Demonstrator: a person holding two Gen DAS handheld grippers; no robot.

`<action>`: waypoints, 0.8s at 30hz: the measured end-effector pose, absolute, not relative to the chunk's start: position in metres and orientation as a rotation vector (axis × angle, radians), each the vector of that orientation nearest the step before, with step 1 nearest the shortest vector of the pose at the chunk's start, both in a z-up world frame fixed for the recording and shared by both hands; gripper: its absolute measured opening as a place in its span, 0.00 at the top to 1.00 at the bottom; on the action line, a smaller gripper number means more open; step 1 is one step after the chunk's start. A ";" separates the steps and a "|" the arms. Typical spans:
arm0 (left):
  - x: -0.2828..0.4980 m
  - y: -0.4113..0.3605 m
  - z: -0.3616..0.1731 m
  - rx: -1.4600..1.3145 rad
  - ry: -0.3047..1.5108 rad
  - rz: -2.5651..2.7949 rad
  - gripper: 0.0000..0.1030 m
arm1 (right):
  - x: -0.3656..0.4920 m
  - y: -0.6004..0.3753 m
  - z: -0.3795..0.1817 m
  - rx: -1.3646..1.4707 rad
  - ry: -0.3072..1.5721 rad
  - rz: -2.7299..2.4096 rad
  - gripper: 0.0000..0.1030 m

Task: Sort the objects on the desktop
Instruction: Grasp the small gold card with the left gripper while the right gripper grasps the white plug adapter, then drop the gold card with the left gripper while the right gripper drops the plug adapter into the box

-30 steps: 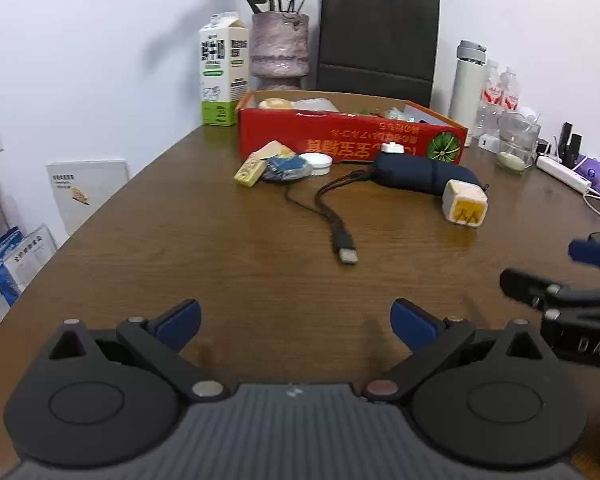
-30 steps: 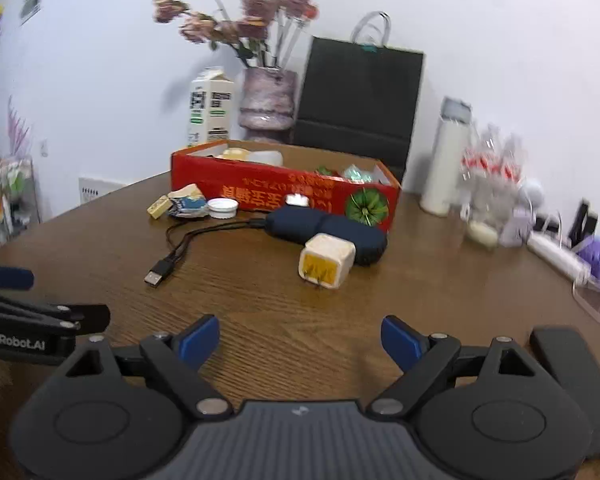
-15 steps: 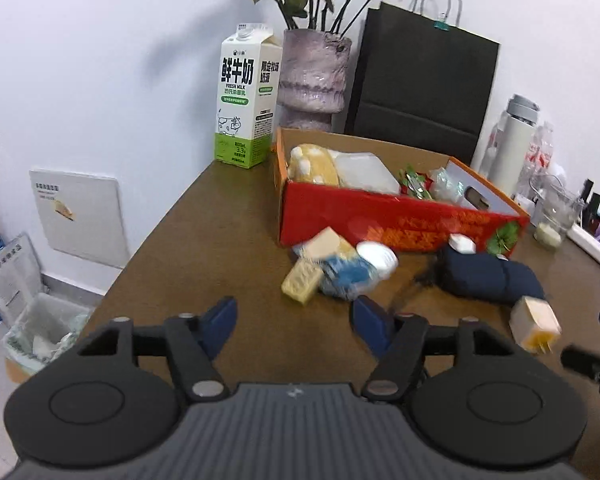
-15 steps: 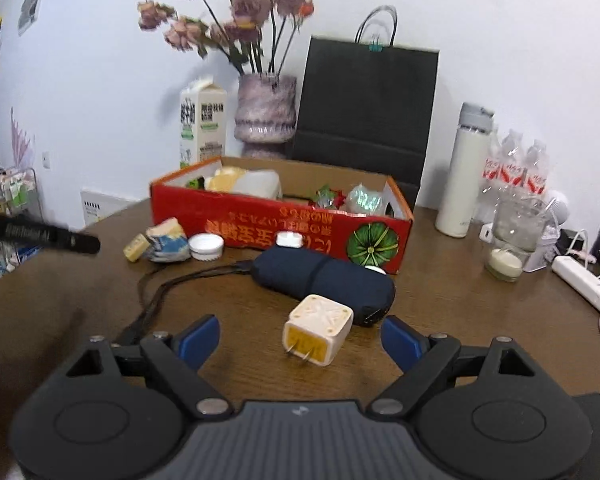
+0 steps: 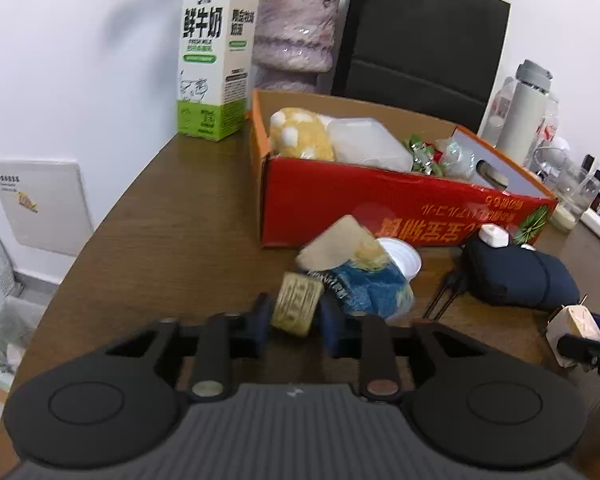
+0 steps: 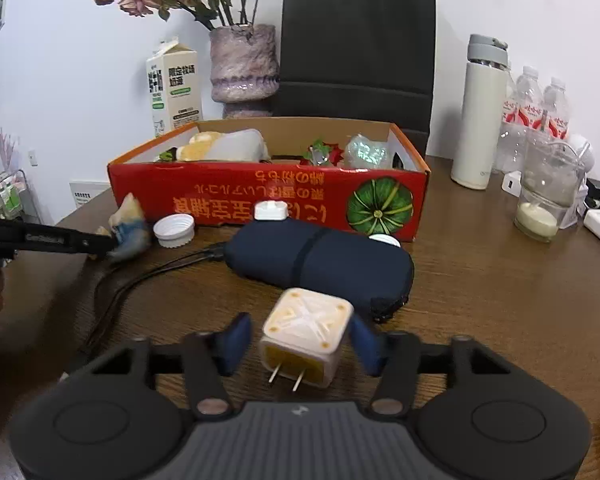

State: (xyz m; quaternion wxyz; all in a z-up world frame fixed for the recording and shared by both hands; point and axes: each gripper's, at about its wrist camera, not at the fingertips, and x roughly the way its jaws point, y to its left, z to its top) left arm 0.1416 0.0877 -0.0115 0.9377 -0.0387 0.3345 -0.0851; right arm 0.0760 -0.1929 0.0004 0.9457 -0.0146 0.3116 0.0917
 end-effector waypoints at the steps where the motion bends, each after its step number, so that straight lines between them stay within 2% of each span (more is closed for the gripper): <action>1: 0.139 0.088 -0.010 -0.079 0.685 -0.164 0.78 | 0.075 -0.193 0.000 -0.029 0.635 0.191 0.57; 10: 0.058 0.093 0.016 -0.177 0.624 -0.079 0.79 | 0.025 -0.175 0.011 -0.080 0.612 0.283 0.63; 16: 0.001 0.093 0.035 -0.262 0.566 -0.081 0.79 | -0.012 -0.169 0.022 -0.020 0.591 0.254 0.63; 24: -0.031 0.084 0.069 -0.239 0.462 -0.140 0.79 | -0.048 -0.185 0.071 0.012 0.450 0.260 0.63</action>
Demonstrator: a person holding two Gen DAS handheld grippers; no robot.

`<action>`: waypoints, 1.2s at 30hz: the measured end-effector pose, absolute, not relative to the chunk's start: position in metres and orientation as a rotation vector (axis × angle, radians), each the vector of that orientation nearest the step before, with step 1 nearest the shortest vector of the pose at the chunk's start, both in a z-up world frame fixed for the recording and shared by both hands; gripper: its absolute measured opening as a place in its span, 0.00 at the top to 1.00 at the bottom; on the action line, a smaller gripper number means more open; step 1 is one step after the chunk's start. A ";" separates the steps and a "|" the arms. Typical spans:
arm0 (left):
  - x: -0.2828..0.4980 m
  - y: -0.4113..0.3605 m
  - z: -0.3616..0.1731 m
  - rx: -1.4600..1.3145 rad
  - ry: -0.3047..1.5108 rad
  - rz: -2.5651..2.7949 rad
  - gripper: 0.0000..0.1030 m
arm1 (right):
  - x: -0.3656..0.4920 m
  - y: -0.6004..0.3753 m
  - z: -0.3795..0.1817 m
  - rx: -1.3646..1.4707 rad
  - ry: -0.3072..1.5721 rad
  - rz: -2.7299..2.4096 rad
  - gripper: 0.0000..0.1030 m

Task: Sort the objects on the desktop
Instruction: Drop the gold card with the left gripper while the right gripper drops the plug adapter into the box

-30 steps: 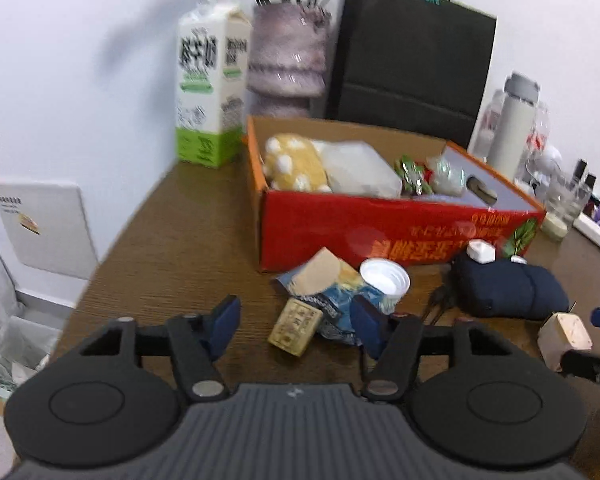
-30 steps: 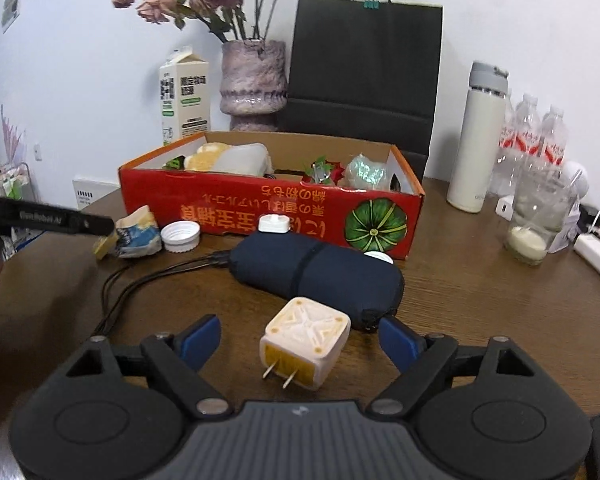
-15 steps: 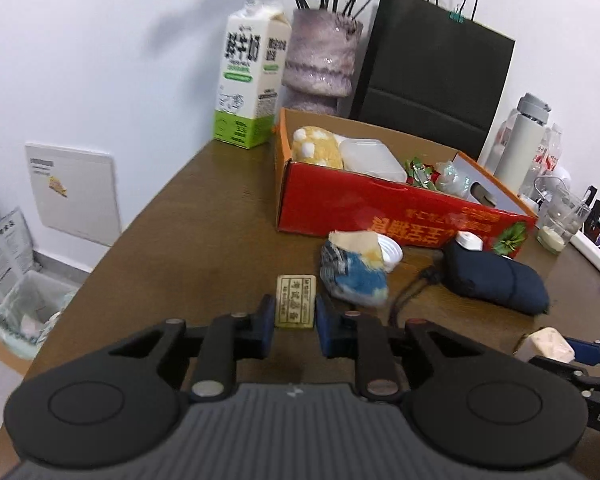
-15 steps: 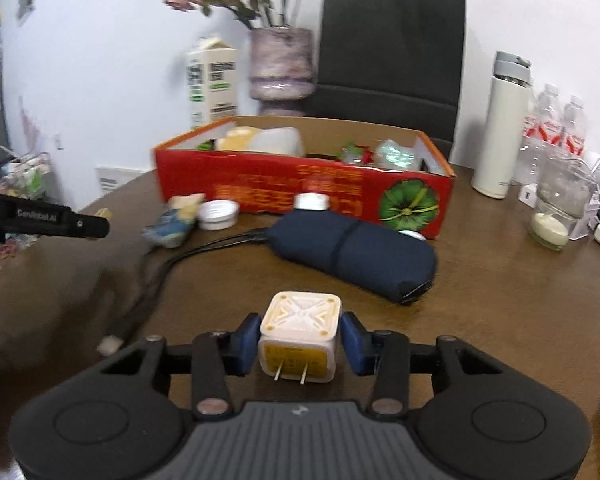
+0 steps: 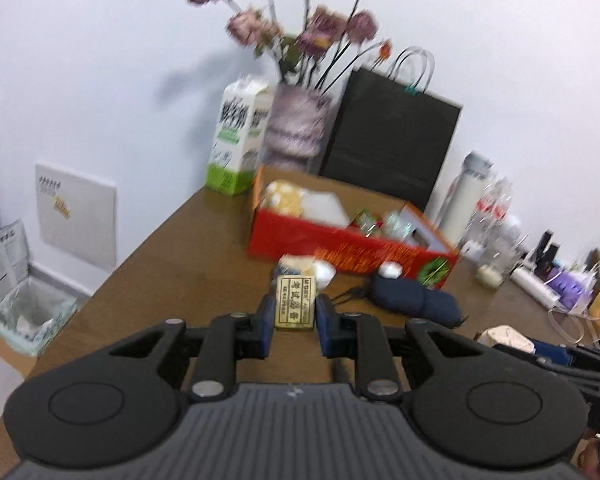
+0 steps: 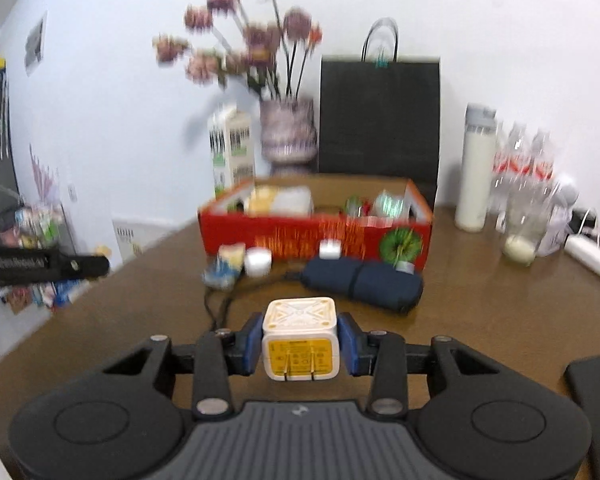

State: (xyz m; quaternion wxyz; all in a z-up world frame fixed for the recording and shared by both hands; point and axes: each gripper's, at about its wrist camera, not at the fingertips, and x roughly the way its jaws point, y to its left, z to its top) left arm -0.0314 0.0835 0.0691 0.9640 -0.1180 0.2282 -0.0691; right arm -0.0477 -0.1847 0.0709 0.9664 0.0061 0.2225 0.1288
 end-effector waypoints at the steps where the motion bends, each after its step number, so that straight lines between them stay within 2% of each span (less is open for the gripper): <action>1: -0.030 0.082 0.075 -0.233 0.446 -0.156 0.79 | -0.048 -0.188 0.080 0.019 0.428 0.268 0.63; 9: 0.034 0.071 0.140 -0.205 0.341 -0.222 0.79 | 0.004 -0.214 0.152 0.012 0.259 0.234 0.63; 15: 0.158 0.051 0.157 -0.296 0.507 -0.351 0.79 | 0.118 -0.231 0.164 0.096 0.337 0.219 0.63; 18: 0.225 0.020 0.147 -0.243 0.567 -0.304 0.79 | 0.183 -0.240 0.150 0.163 0.429 0.232 0.63; 22: 0.307 -0.012 0.105 -0.215 0.720 -0.262 0.79 | 0.262 -0.244 0.111 0.172 0.584 0.199 0.63; 28: 0.391 -0.043 0.045 -0.150 0.884 -0.235 0.78 | 0.328 -0.226 0.053 0.058 0.777 0.141 0.63; 30: 0.404 -0.049 0.037 -0.131 0.904 -0.235 0.76 | 0.341 -0.217 0.039 0.015 0.813 0.134 0.63; 32: 0.405 -0.050 0.039 -0.137 0.889 -0.242 0.56 | 0.347 -0.212 0.032 -0.003 0.826 0.131 0.63; 33: 0.404 -0.048 0.043 -0.146 0.875 -0.244 0.51 | 0.347 -0.212 0.033 -0.009 0.817 0.129 0.61; 34: 0.400 -0.047 0.047 -0.152 0.858 -0.238 0.48 | 0.346 -0.213 0.036 -0.001 0.815 0.131 0.54; 36: 0.390 -0.039 0.058 -0.148 0.837 -0.255 0.48 | 0.338 -0.225 0.049 0.070 0.776 0.155 0.45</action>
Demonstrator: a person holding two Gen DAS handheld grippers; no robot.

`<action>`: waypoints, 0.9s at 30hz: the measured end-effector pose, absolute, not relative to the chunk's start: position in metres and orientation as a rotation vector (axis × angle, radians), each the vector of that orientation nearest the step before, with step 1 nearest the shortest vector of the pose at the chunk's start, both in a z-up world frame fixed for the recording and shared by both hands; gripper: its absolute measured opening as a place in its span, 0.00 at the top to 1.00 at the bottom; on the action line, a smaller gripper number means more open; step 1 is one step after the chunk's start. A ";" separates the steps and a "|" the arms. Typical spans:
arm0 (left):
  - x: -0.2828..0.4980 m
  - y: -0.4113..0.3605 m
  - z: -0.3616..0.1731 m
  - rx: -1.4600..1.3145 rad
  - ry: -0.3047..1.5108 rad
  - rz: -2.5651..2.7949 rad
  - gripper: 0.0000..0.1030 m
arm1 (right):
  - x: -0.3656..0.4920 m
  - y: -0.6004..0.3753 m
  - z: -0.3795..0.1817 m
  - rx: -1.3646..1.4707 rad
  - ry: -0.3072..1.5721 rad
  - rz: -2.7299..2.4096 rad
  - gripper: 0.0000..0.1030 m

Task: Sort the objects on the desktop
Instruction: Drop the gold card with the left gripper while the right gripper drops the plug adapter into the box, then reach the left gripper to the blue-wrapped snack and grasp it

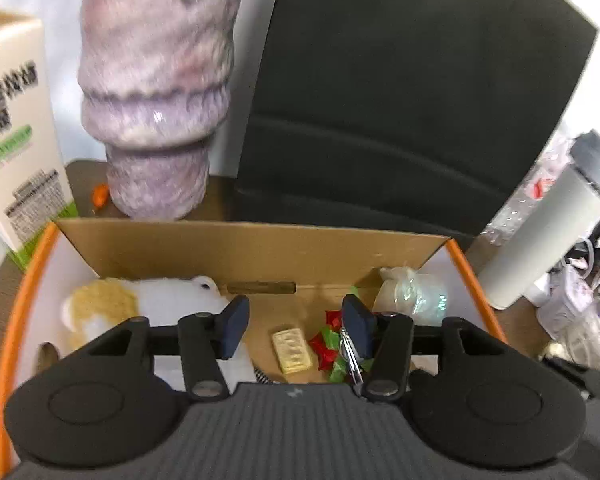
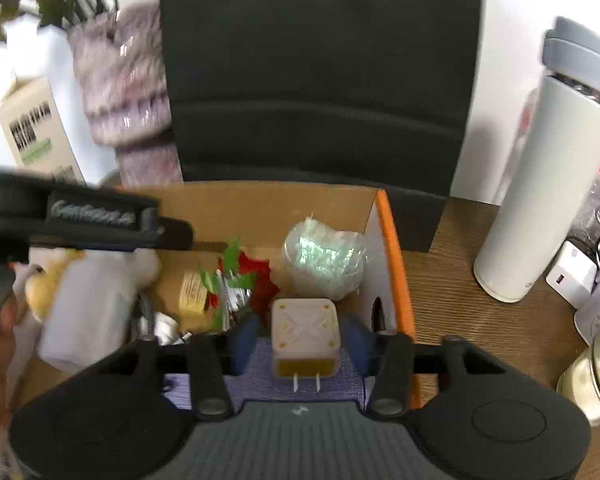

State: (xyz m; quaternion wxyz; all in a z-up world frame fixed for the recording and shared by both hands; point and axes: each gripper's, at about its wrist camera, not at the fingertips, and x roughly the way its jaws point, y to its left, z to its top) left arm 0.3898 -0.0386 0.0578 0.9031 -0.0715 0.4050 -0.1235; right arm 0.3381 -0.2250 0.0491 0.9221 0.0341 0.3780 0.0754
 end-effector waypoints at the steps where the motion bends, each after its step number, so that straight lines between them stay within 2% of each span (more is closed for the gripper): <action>1: 0.388 -0.038 0.063 -0.143 0.830 -0.262 0.48 | 0.333 -0.232 0.057 0.112 0.753 0.173 0.37; 3: 0.374 -0.027 0.077 -0.146 0.808 -0.244 0.43 | 0.322 -0.241 0.069 0.168 0.729 0.187 0.33; 5: 0.354 -0.016 0.090 -0.150 0.780 -0.237 0.28 | 0.307 -0.244 0.079 0.183 0.710 0.190 0.32; 7: 0.324 -0.004 0.099 -0.132 0.730 -0.245 0.18 | 0.291 -0.242 0.086 0.183 0.692 0.185 0.27; 8: 0.309 0.002 0.101 -0.113 0.708 -0.247 0.17 | 0.281 -0.241 0.088 0.183 0.683 0.186 0.24; 10: 0.275 0.012 0.100 -0.062 0.693 -0.218 0.16 | 0.260 -0.236 0.091 0.167 0.671 0.194 0.24; 13: 0.222 0.032 0.090 -0.070 0.680 -0.170 0.08 | 0.225 -0.228 0.087 0.136 0.659 0.185 0.22; 19: 0.134 0.058 0.062 -0.160 0.696 -0.111 0.07 | 0.158 -0.215 0.061 0.137 0.645 0.217 0.18; 27: 0.049 0.052 0.029 -0.124 0.711 -0.014 0.07 | 0.077 -0.207 0.016 0.098 0.669 0.261 0.17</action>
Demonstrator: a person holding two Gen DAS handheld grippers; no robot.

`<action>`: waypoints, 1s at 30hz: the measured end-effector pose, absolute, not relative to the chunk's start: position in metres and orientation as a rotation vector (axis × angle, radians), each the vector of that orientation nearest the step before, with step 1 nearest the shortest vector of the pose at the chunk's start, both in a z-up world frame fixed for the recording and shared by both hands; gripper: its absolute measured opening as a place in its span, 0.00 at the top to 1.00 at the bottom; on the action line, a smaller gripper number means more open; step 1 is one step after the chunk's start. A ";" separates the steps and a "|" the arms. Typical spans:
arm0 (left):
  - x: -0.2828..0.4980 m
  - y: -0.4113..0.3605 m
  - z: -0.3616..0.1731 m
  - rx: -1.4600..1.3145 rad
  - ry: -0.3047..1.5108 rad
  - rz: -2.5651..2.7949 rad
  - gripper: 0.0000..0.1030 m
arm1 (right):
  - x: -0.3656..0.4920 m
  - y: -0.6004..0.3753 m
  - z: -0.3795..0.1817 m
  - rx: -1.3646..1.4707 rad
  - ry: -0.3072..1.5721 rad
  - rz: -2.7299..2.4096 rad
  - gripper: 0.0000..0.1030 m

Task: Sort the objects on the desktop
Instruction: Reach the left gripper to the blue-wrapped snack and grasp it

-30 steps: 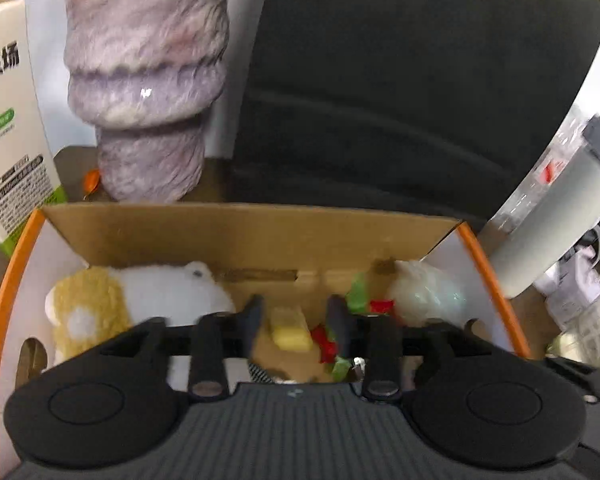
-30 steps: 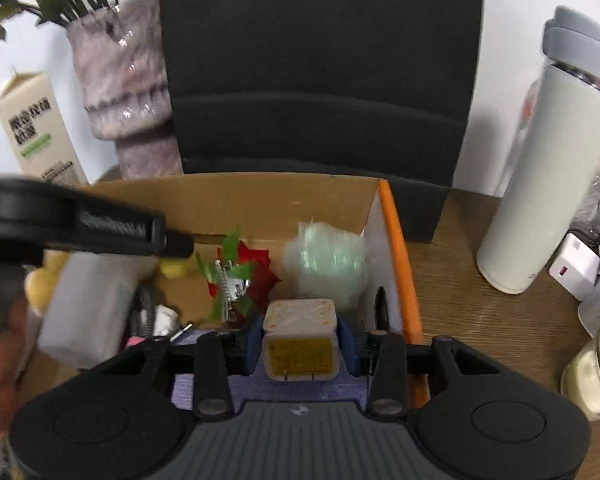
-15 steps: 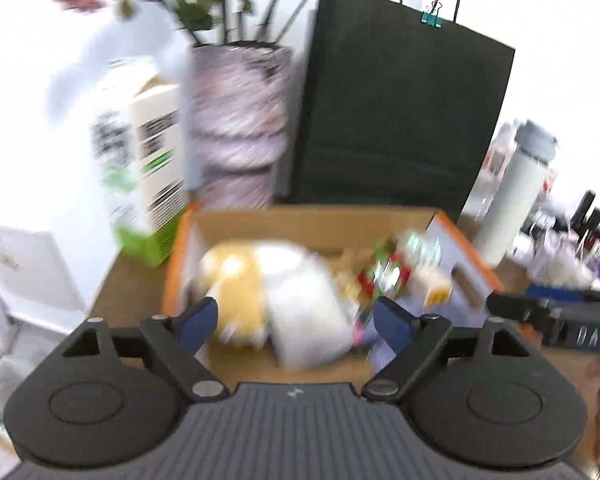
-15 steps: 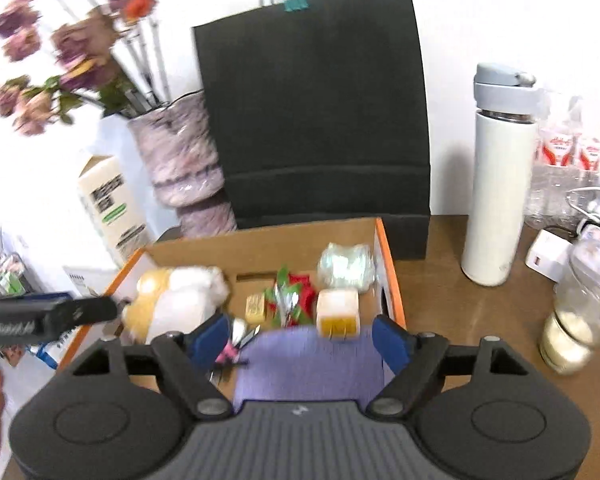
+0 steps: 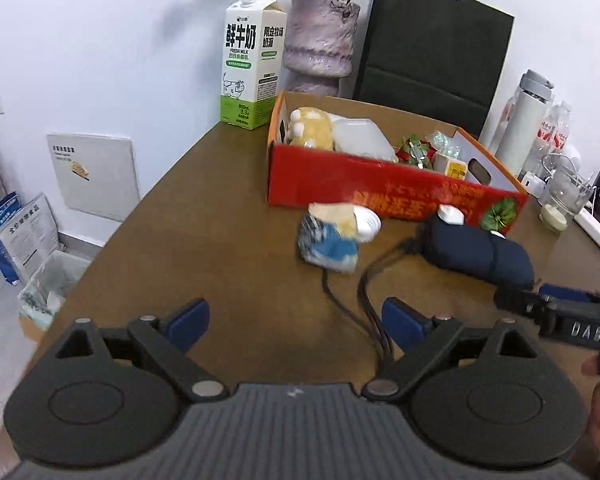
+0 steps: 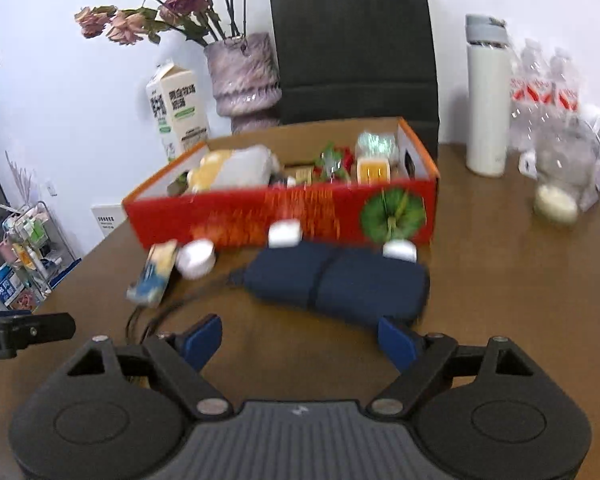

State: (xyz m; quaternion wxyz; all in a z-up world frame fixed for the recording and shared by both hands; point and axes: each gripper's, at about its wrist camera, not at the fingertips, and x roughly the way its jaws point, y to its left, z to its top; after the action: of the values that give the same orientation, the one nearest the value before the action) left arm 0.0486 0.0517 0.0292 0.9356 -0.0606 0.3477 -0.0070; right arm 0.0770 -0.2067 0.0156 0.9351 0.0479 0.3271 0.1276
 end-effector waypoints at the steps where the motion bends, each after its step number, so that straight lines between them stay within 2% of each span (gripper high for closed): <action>1: 0.043 0.045 0.026 -0.108 0.702 -0.003 0.07 | 0.069 -0.205 0.013 0.090 0.663 0.266 0.17; 9: 0.009 0.004 0.012 -0.054 0.692 -0.011 0.07 | 0.021 -0.209 0.013 0.046 0.588 0.285 0.14; 14: -0.003 -0.008 0.010 -0.015 0.690 -0.011 0.05 | 0.007 -0.220 0.008 0.075 0.603 0.284 0.13; 30: -0.015 -0.002 0.000 -0.044 0.676 -0.054 0.05 | 0.001 -0.226 -0.002 0.107 0.624 0.249 0.13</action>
State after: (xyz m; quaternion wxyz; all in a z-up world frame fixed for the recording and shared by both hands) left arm -0.0147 -0.0021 0.0000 0.9428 -0.0214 0.3317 -0.0265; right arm 0.0006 -0.2257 -0.0025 0.9428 0.0526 0.3058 0.1221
